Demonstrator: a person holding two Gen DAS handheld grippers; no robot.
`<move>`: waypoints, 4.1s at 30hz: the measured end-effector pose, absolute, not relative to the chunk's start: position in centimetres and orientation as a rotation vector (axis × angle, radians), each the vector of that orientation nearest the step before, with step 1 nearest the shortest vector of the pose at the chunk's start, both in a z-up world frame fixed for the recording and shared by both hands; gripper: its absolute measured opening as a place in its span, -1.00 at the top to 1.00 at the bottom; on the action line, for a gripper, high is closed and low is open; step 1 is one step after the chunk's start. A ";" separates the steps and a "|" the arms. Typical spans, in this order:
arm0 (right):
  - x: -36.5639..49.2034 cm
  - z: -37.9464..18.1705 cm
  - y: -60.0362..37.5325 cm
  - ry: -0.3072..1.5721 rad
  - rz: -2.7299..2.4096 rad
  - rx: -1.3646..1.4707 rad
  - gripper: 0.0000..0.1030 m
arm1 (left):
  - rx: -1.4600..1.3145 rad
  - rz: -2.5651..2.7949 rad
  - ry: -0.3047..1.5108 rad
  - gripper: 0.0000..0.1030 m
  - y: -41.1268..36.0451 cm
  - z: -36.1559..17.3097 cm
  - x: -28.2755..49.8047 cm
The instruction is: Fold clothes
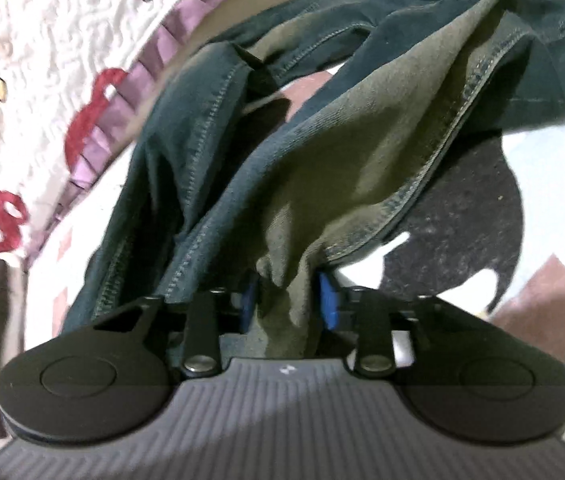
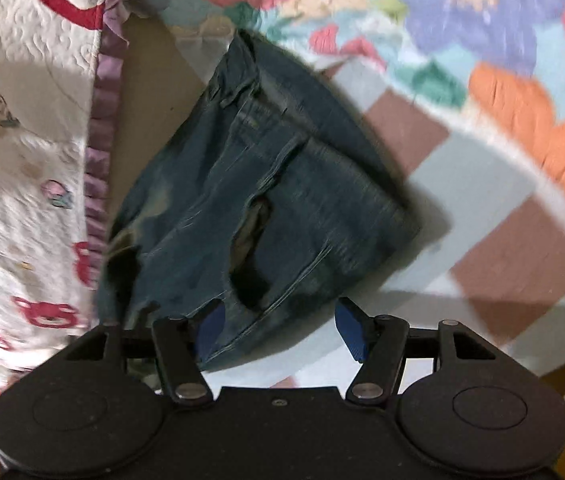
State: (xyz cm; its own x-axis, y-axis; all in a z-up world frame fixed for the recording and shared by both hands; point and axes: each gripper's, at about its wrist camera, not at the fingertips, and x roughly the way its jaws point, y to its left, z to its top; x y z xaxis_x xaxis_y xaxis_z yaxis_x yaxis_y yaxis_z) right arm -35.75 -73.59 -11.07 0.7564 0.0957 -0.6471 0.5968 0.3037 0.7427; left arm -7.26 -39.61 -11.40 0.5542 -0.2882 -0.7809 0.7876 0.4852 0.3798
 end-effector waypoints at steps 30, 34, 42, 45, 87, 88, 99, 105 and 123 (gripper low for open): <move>-34.3 -15.2 -73.7 0.453 -0.413 1.240 -0.38 | 0.790 -0.801 0.587 0.83 -33.8 -7.6 -12.6; -33.7 -15.2 -73.3 0.463 -0.392 1.116 0.32 | 0.781 -0.803 0.576 0.37 -33.6 -7.6 -12.6; -33.9 -4.0 -71.7 0.254 -0.378 0.699 0.76 | 0.836 -0.676 0.609 -0.07 -32.8 -11.0 -10.5; -34.2 2.0 -70.9 0.154 -0.391 0.480 0.81 | 0.739 -0.648 0.683 -0.27 -32.5 -10.5 -8.7; -41.7 -8.1 -75.6 0.634 -0.852 0.817 0.82 | 0.595 -0.900 0.856 0.78 -34.1 -3.9 -11.7; -41.2 -9.3 -75.7 0.705 -0.860 0.839 0.74 | 0.583 -0.901 0.873 0.77 -33.9 -4.0 -11.4; -39.6 -7.7 -73.3 0.817 -0.935 0.523 0.05 | 0.462 -0.856 0.934 0.01 -30.0 -2.6 -7.5; -40.2 -6.5 -71.5 0.773 -0.995 0.410 0.02 | 0.382 -0.705 0.816 -0.09 -24.4 0.8 -2.2; -39.7 -4.9 -69.4 0.560 -1.068 0.246 -0.10 | -0.109 -0.318 0.951 -0.40 -10.0 -10.0 2.2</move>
State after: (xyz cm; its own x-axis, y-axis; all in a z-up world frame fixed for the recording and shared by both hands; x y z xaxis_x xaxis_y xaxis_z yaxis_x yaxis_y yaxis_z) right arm -39.72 -69.37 -4.94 0.3601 -0.7574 -0.5446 0.8789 0.4713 -0.0743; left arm 2.19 -10.00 -9.96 0.5386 -0.3144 -0.7817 0.2197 0.9481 -0.2300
